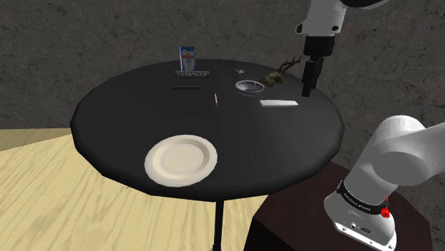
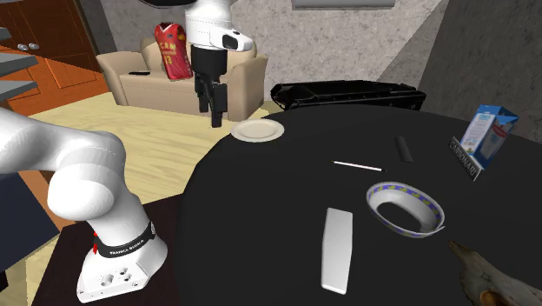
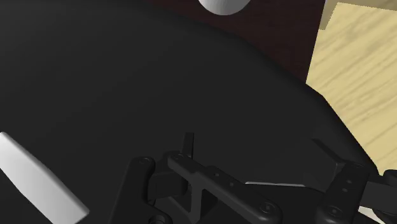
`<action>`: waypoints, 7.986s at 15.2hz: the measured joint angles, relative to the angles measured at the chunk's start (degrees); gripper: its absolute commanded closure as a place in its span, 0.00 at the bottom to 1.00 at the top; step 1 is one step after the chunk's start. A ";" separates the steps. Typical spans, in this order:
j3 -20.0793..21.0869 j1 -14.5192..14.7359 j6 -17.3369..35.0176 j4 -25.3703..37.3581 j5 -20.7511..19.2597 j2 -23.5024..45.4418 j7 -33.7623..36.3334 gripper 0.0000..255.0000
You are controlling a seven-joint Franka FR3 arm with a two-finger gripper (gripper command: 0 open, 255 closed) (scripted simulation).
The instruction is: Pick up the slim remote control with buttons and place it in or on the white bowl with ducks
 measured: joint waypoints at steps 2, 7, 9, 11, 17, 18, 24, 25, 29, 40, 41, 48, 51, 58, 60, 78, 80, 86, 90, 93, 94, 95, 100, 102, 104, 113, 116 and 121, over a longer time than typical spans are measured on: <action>-0.76 -0.10 0.57 -0.30 -0.67 0.19 -1.13 0.00; -6.46 -0.42 6.55 -3.98 -5.68 1.46 -10.64 0.00; -9.28 -0.66 8.73 -4.14 -7.92 2.86 -15.06 0.00; -12.14 -0.80 12.01 -4.99 -10.02 4.64 -19.41 0.00; -20.54 -0.03 21.49 -3.06 -14.07 13.79 -32.23 0.00; -21.80 0.11 22.88 -2.86 -14.50 14.99 -34.33 0.00; -29.96 2.78 31.97 2.28 -13.35 27.14 -48.10 0.00; -31.30 3.42 33.43 3.62 -12.40 29.71 -50.68 0.00; -35.75 5.28 38.61 8.23 -7.11 39.39 -61.63 0.00; -37.34 4.59 46.07 13.88 5.36 54.77 -77.32 0.00; -37.26 4.41 46.67 13.75 5.91 55.39 -77.81 0.00; -37.18 4.31 47.17 13.57 6.28 55.79 -78.10 1.00; -37.19 4.31 47.17 13.57 6.28 55.78 -78.10 1.00; -37.19 4.31 47.17 13.57 6.29 55.78 -78.10 1.00; -37.33 4.45 46.39 13.87 5.69 55.15 -77.68 1.00; -37.80 5.65 33.51 20.45 -1.24 46.80 -72.57 1.00; -37.78 5.66 32.04 21.54 -1.58 46.31 -72.39 1.00; -37.00 5.66 28.75 31.96 4.51 55.49 -73.68 1.00; -35.42 3.58 24.94 43.78 10.33 65.44 -74.69 1.00; -33.92 1.02 20.39 54.78 13.82 72.80 -74.48 1.00; -33.31 -0.12 18.81 58.97 14.98 75.58 -74.28 1.00; -32.79 -1.10 17.96 62.04 15.92 77.94 -74.15 1.00; -31.08 -4.06 14.84 72.16 18.38 85.09 -73.11 1.00; -30.99 -3.82 16.30 70.82 18.53 85.31 -73.26 1.00; -30.91 -3.51 17.71 69.44 18.64 85.40 -73.39 1.00; -30.51 -2.87 22.77 65.00 19.31 86.29 -74.12 1.00; -30.49 -2.88 22.85 65.00 19.33 86.34 -74.11 1.00; -30.48 -2.88 22.88 65.00 19.34 86.36 -74.11 0.00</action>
